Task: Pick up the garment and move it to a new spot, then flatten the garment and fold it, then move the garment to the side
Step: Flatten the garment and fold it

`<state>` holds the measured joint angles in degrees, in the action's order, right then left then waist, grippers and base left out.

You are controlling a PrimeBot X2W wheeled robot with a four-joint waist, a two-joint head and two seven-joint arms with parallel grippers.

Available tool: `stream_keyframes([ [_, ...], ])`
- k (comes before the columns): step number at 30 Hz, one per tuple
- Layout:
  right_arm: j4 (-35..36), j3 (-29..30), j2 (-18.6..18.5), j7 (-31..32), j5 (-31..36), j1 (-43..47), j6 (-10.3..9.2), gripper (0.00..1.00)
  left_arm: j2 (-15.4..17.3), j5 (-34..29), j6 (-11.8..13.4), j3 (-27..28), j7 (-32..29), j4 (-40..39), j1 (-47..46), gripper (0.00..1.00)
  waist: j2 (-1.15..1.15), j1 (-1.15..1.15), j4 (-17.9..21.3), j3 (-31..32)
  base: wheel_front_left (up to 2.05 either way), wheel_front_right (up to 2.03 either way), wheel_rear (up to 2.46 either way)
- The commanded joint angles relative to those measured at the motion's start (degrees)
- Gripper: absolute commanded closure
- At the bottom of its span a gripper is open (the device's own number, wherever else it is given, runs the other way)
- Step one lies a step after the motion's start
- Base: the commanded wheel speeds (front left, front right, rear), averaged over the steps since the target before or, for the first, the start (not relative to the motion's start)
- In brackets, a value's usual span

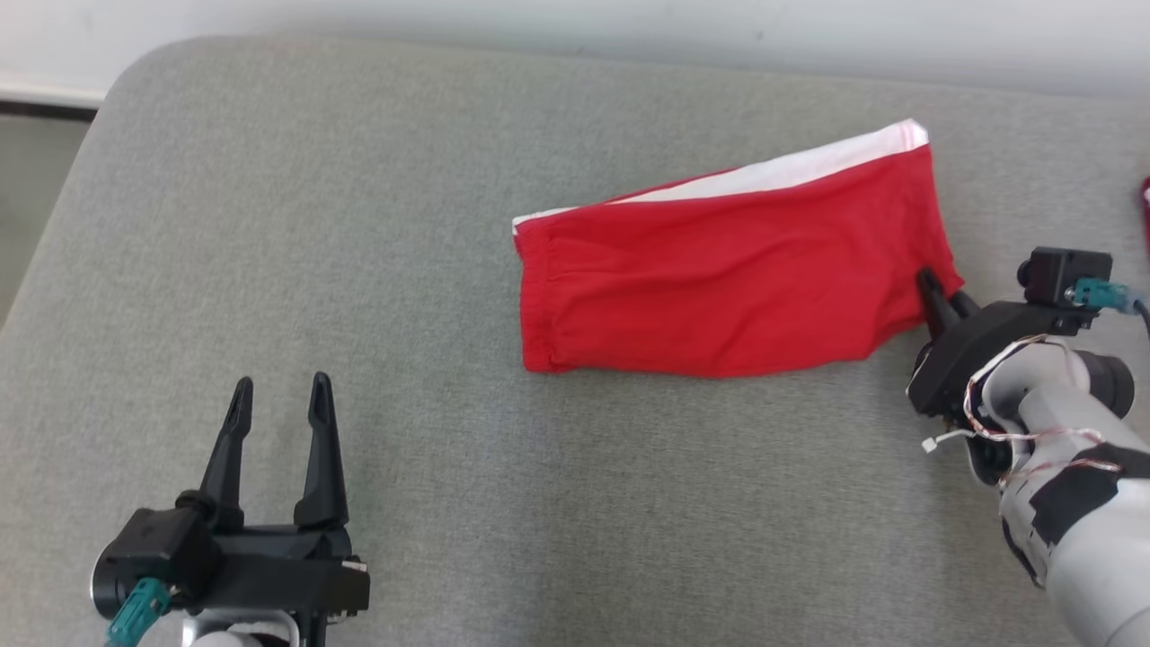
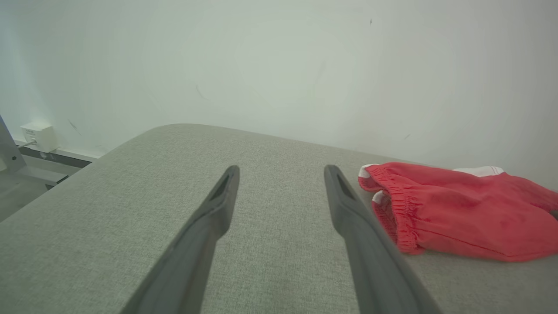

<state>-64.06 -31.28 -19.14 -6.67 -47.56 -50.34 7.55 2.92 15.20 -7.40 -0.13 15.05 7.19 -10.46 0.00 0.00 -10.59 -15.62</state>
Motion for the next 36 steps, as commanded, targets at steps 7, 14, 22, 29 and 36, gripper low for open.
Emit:
stream_keyframes([
  [7,7.4,-1.6,-2.1,-2.4,-5.2,7.6,-0.16,1.0,0.0,-1.1,-0.1,1.1,0.2,0.4,2.9,0.0,0.0,0.0,4.2,4.7,0.0,0.0,0.0],
  [14,15.9,-1.5,-6.4,-3.1,-10.8,18.1,-0.16,1.0,0.0,-2.1,-0.1,1.6,0.2,0.7,5.0,0.0,0.0,0.0,6.7,7.6,0.0,0.0,0.0],
  [22,20.4,0.7,-10.4,-4.0,-12.9,26.1,-0.16,1.0,0.0,-2.5,-0.1,1.8,0.2,-0.2,6.9,0.0,0.0,0.0,7.8,9.6,0.0,0.0,0.0],
  [29,23.2,0.7,-8.6,-5.0,-9.3,24.5,-0.16,1.0,0.0,-2.5,0.0,2.1,0.2,-0.2,8.2,0.0,0.0,0.0,8.2,10.5,0.0,0.0,0.0],
  [36,27.8,0.3,-5.4,-5.5,-5.2,23.1,-0.15,1.0,0.0,-2.6,0.0,1.7,0.2,-0.2,7.9,0.0,0.0,0.0,7.3,11.6,0.0,0.0,0.0],
])
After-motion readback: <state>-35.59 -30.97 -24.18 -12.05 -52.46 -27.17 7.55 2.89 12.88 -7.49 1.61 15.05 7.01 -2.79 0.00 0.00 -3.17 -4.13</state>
